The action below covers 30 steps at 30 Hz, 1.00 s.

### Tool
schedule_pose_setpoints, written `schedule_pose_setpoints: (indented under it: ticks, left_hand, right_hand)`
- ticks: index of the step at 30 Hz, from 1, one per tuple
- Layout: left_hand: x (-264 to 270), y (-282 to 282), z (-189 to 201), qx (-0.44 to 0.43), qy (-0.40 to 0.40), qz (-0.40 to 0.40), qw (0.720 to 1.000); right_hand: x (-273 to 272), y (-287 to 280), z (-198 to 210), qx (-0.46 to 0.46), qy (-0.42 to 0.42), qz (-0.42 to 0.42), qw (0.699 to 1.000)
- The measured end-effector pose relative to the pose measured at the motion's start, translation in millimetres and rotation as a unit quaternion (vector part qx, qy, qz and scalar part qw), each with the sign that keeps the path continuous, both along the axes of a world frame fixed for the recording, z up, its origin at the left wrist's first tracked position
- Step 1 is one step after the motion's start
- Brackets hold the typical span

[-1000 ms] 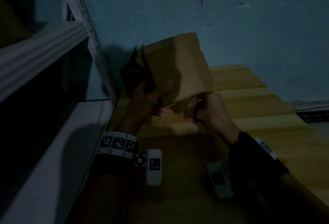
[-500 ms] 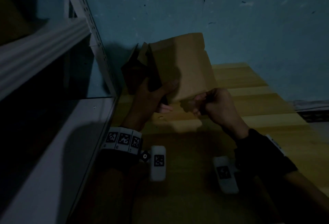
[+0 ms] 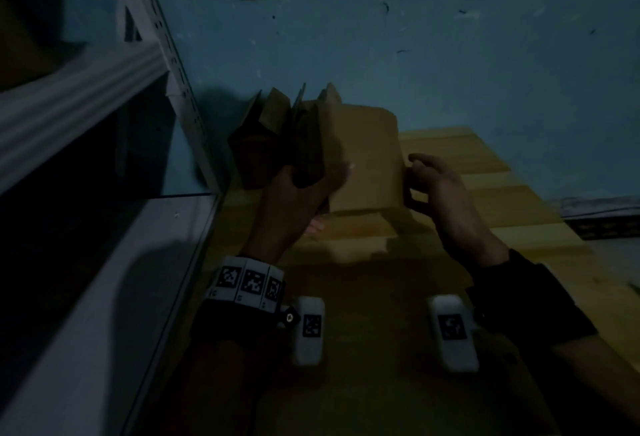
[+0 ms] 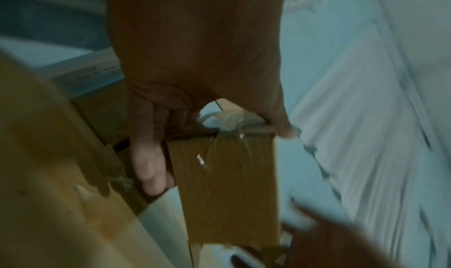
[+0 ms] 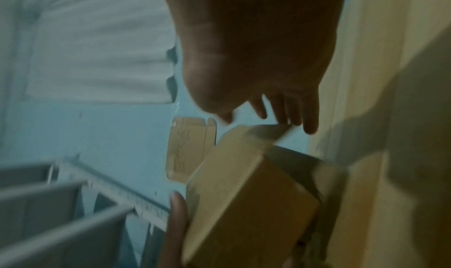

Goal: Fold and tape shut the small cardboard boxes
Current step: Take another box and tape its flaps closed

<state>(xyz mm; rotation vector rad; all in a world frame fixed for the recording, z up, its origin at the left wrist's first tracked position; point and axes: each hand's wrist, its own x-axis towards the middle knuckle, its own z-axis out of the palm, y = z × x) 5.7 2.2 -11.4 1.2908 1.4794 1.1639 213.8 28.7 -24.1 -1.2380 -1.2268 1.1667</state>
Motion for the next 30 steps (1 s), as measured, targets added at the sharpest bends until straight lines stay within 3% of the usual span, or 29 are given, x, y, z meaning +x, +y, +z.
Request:
schedule_pose_setpoints:
  ticks: [3, 6, 13, 17, 21, 26, 30]
  left_hand:
    - [3, 0, -2, 0.052, 0.035, -0.003, 0.998]
    - [8, 2, 0, 0.1, 0.0, -0.033, 0.994]
    - [9, 1, 3, 0.165, -0.038, -0.099, 0.981]
    - [9, 0, 4, 0.196, 0.002, -0.113, 0.974]
    - [12, 0, 2, 0.206, 0.016, -0.109, 0.972]
    - [20, 0, -3, 0.239, 0.033, -0.1, 0.965]
    - [21, -3, -1, 0.212, -0.027, -0.098, 0.972]
  right_hand:
    - [-3, -6, 2, -0.003, -0.027, 0.071, 0.997]
    - [-2, -8, 2, -0.028, 0.01, 0.112, 0.993]
    - [10, -4, 1, -0.01, 0.059, 0.107, 0.992]
    - [13, 0, -3, -0.004, 0.083, 0.1, 0.992]
    - [15, -3, -2, 0.008, 0.079, 0.148, 0.986]
    - [11, -5, -3, 0.029, 0.013, 0.162, 0.986]
    - [14, -3, -2, 0.041, 0.04, 0.142, 0.988]
